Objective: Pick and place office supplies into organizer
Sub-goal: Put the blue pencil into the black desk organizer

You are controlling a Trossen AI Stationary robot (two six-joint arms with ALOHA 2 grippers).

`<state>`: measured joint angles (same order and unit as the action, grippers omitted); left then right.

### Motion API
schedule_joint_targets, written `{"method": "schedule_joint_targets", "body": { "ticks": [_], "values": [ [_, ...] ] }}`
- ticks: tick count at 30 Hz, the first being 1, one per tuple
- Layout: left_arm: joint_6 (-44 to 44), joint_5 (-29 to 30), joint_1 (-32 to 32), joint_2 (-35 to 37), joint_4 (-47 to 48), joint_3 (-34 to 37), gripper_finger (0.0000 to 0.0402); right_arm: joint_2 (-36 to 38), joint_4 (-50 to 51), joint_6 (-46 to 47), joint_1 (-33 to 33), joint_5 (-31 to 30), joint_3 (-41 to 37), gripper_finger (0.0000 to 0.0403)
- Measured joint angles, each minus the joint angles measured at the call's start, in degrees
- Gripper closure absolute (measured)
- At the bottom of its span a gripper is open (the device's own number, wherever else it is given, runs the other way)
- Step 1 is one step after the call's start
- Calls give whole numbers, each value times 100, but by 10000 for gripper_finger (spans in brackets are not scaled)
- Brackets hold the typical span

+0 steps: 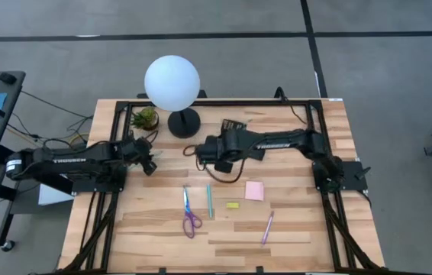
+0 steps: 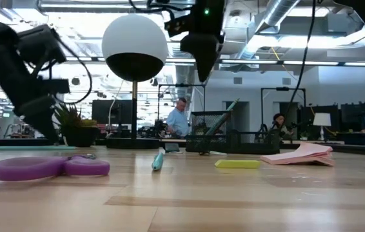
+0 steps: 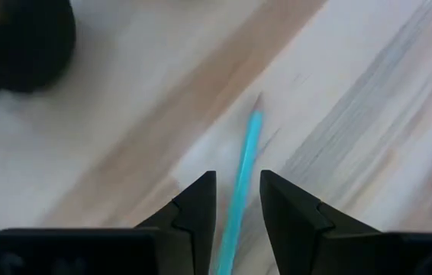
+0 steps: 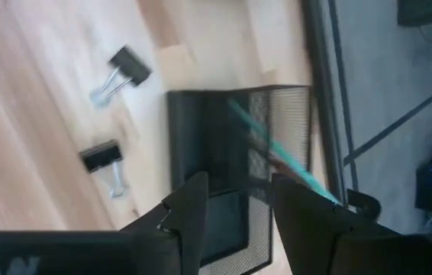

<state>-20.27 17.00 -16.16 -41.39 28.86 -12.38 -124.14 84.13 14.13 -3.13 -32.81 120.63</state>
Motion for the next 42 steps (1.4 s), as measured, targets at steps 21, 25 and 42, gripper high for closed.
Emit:
{"method": "schedule_joint_targets", "body": {
  "ticks": [21,25,42],
  "values": [
    [-1039,12,-7,-105,-986,599,304,214,10,345,-259,-5,3,266],
    [-1073,-126,-7,-109,-1166,614,312,215,25,345,-261,-7,3,264],
    [-1325,-479,522,-767,-3025,617,401,213,86,343,-257,-12,3,270]
  ]
}}
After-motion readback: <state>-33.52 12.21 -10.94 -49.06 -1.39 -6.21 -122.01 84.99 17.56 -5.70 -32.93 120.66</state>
